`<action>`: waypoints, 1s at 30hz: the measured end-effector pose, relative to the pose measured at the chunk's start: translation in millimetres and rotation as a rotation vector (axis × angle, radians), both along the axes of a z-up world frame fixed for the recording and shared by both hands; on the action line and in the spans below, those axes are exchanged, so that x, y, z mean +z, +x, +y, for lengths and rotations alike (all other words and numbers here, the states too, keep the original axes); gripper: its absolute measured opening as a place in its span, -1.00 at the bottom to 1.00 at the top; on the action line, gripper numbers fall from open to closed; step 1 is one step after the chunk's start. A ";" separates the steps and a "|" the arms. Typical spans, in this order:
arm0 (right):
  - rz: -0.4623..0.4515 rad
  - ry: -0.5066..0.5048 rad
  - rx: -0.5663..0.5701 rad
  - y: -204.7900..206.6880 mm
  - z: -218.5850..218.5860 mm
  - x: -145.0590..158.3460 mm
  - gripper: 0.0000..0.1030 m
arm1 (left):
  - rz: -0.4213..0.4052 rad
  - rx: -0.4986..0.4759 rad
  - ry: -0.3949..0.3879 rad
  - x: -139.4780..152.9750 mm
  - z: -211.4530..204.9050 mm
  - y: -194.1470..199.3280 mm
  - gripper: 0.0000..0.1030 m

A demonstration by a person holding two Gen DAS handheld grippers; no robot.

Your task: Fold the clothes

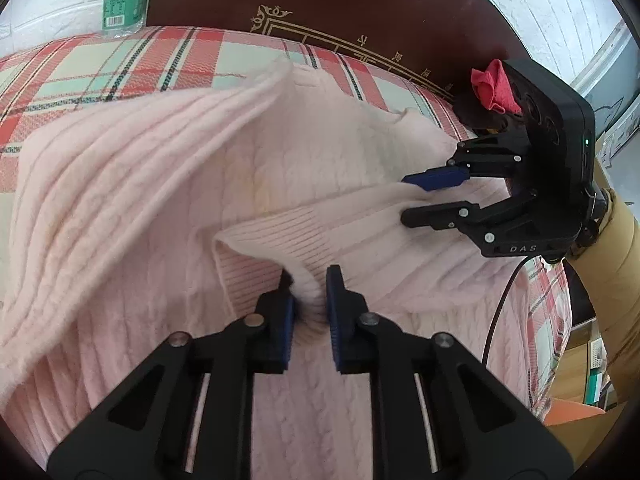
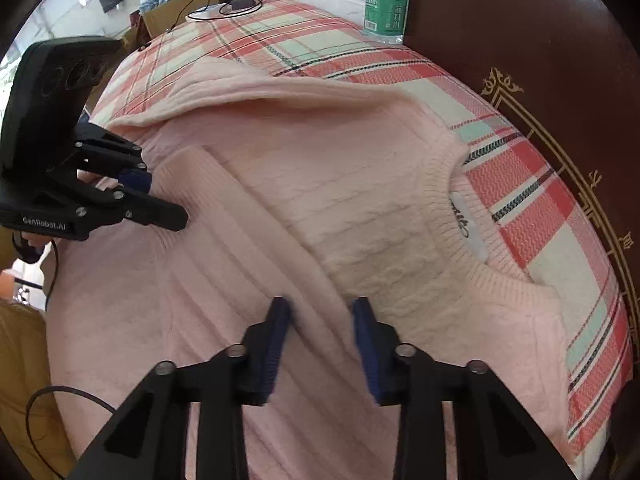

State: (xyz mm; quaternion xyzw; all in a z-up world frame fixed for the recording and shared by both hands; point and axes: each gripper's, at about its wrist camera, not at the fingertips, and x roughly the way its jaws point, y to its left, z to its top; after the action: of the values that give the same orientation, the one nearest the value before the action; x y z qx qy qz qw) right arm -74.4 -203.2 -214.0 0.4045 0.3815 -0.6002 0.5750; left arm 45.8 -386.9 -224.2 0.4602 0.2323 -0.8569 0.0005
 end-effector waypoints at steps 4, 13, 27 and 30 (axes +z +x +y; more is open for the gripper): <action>0.038 -0.049 -0.012 3.7 10.2 19.3 -0.75 | 0.053 -0.008 0.012 13.7 -3.8 -1.4 -0.78; 0.046 -0.156 -0.121 -30.5 18.6 50.2 -0.78 | 0.094 -0.004 -0.037 36.7 -17.4 -23.4 -0.78; 0.034 -0.069 -0.255 -57.4 3.9 3.9 -0.60 | -0.001 0.027 -0.066 11.0 -25.5 -36.7 -0.78; 0.027 -0.072 -0.304 -60.7 5.1 2.0 -0.45 | -0.008 0.033 -0.097 10.1 -23.9 -31.9 -0.78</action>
State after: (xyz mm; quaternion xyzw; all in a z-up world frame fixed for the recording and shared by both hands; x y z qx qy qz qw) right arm -135.1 -198.1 -212.0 0.4285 0.3017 -0.6989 0.4868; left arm 13.9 -410.8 -214.2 0.4593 0.1984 -0.8650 0.0381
